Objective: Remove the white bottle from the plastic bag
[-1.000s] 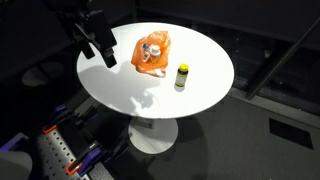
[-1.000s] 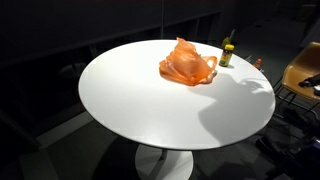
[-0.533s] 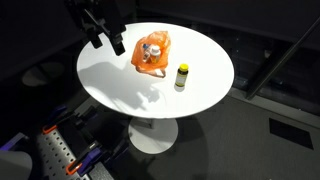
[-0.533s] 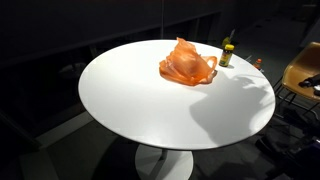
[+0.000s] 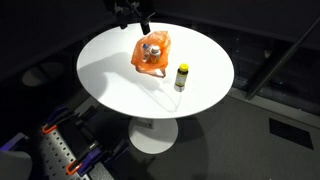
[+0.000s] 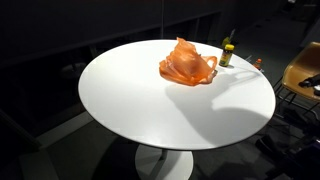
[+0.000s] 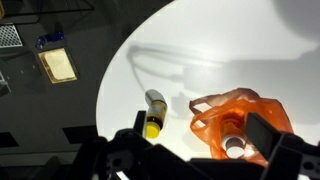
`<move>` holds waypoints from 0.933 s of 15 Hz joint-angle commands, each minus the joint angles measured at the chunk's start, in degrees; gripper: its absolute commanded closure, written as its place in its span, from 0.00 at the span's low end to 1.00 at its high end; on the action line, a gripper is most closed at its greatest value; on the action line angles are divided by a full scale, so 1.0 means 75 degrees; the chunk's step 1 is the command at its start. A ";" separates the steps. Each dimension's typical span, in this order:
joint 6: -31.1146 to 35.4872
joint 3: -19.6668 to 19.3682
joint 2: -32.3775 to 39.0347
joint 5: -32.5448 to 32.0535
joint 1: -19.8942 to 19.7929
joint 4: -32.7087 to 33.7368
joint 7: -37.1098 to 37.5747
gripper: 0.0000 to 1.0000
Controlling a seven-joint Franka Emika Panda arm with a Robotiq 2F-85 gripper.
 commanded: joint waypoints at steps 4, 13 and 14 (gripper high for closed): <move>0.0334 -0.0092 0.2275 0.1247 0.0520 0.1867 -0.0724 0.00; 0.0286 -0.0061 0.3092 0.1574 0.0472 0.2545 -0.0817 0.00; 0.0270 -0.0062 0.3091 0.1574 0.0468 0.2565 -0.0817 0.00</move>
